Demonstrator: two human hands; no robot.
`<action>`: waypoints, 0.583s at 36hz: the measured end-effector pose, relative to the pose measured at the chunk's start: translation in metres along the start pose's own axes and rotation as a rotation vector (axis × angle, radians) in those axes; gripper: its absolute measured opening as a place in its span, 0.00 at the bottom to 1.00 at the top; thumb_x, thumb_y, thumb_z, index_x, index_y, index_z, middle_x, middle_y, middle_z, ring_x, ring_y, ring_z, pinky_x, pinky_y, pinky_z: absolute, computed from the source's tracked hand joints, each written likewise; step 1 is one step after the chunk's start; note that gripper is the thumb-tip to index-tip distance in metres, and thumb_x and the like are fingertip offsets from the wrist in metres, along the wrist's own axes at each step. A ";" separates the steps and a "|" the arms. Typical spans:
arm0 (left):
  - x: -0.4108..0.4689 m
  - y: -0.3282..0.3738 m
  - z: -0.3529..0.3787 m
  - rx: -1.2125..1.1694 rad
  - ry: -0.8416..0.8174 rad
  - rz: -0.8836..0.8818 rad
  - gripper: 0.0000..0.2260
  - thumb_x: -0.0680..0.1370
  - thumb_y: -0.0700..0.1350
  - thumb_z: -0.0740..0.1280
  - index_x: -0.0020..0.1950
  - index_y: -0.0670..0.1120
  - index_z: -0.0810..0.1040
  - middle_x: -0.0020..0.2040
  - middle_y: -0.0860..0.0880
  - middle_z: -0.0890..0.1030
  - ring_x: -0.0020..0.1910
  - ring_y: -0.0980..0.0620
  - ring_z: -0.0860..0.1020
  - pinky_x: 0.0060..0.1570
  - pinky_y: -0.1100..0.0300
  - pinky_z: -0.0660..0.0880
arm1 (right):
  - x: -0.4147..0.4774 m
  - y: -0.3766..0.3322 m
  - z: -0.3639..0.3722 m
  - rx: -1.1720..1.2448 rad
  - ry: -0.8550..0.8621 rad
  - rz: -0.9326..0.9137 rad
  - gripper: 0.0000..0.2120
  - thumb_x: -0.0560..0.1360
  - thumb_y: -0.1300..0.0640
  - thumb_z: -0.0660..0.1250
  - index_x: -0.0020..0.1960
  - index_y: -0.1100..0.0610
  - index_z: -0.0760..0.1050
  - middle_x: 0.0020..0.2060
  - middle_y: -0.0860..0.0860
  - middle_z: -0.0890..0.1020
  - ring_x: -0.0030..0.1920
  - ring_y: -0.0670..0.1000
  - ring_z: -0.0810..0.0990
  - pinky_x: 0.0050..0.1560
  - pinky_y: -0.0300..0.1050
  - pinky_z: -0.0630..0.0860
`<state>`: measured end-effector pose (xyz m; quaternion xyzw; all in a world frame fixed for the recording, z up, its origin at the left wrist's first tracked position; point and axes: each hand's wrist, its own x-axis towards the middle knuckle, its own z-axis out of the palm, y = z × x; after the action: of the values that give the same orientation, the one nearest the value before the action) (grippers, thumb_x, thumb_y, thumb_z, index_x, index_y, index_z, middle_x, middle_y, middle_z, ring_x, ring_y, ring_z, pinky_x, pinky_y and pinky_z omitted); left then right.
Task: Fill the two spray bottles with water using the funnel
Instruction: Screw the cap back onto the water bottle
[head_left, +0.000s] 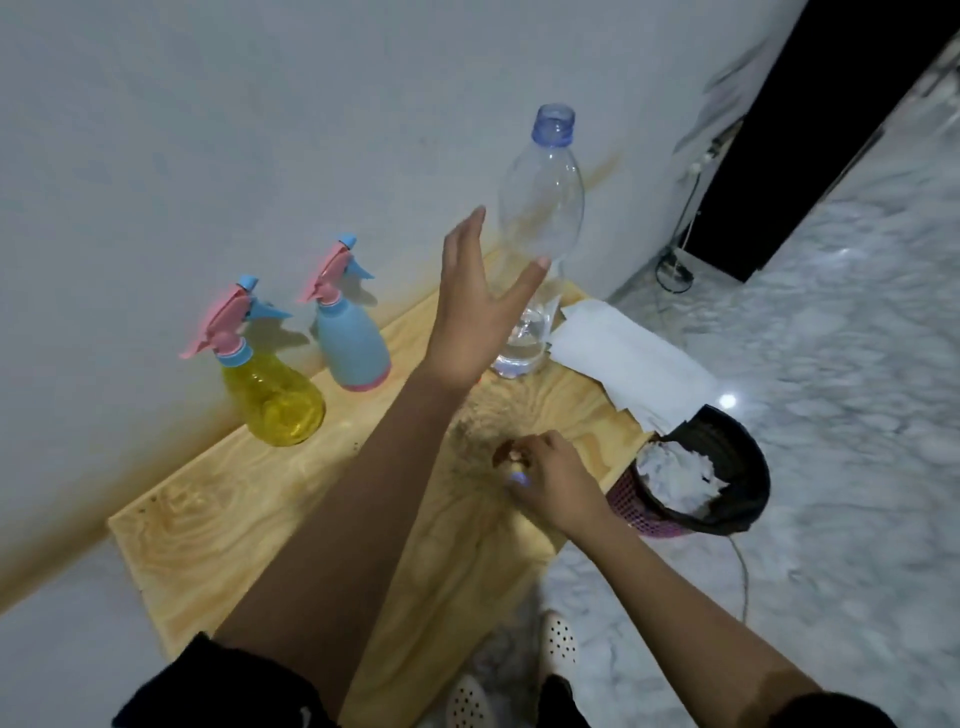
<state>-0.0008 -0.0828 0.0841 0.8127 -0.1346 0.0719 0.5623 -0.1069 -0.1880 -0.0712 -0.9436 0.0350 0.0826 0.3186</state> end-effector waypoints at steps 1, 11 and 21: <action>0.005 0.003 0.005 0.011 -0.007 0.004 0.34 0.76 0.53 0.67 0.76 0.46 0.55 0.73 0.49 0.59 0.72 0.55 0.60 0.66 0.67 0.59 | -0.002 0.004 0.005 -0.029 -0.001 0.007 0.20 0.72 0.51 0.68 0.62 0.53 0.73 0.55 0.54 0.72 0.57 0.55 0.71 0.49 0.51 0.75; 0.026 0.001 0.034 -0.036 0.039 0.017 0.38 0.74 0.52 0.71 0.76 0.46 0.53 0.73 0.47 0.58 0.72 0.53 0.61 0.69 0.59 0.63 | -0.003 0.016 0.021 0.027 0.055 -0.081 0.14 0.73 0.58 0.66 0.58 0.60 0.76 0.48 0.56 0.74 0.48 0.57 0.73 0.42 0.50 0.72; 0.029 -0.006 0.038 -0.059 0.076 0.018 0.32 0.76 0.45 0.69 0.75 0.45 0.56 0.71 0.46 0.62 0.71 0.51 0.63 0.69 0.49 0.66 | 0.034 -0.014 -0.085 0.412 0.484 -0.012 0.12 0.68 0.63 0.72 0.51 0.59 0.79 0.46 0.51 0.77 0.43 0.45 0.75 0.45 0.34 0.74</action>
<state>0.0276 -0.1208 0.0731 0.7911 -0.1227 0.1038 0.5902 -0.0604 -0.2291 -0.0025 -0.8516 0.1203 -0.1551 0.4861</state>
